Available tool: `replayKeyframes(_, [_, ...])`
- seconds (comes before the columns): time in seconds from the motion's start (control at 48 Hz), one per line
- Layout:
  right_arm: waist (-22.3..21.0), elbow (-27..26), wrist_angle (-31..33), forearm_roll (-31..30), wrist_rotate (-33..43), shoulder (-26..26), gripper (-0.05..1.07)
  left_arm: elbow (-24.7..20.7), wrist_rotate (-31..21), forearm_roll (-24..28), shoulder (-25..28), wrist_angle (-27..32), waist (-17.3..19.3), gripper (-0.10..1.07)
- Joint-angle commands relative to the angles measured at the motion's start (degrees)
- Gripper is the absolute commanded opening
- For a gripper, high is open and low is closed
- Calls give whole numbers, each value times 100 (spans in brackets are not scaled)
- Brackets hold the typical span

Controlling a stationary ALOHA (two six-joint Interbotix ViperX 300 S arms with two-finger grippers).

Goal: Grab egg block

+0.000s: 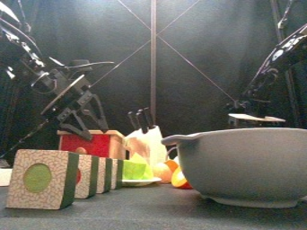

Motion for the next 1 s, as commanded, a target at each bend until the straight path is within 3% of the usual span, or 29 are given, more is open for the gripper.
replayKeyframes(0.0, [360, -105, 193, 79, -9, -475, 83, -62, 0, 9, -35, 18, 53, 97])
replayKeyframes(0.062, [1037, -70, 448, 334, -9, -1046, 83, -123, 0, 18, -35, 18, 53, 97])
replayKeyframes(0.208, [3217, 352, 475, 1020, 9, -2030, 83, -193, 0, 9, -35, 9, 53, 97])
replayKeyframes(0.292, [4386, 624, 413, 1503, 0, -1978, 83, -246, 0, 9, -35, 0, 53, 97])
replayKeyframes(0.375, [5168, 729, 167, 1828, 0, -1485, 83, -290, 0, 9, -35, 0, 53, 97])
replayKeyframes(0.542, [5309, 703, 53, 1846, 0, -563, 84, -308, 0, -44, -26, 0, 53, 97])
replayKeyframes(0.979, [5300, 703, -316, 1767, 0, 571, 81, -246, 0, -149, -35, -18, 53, 97])
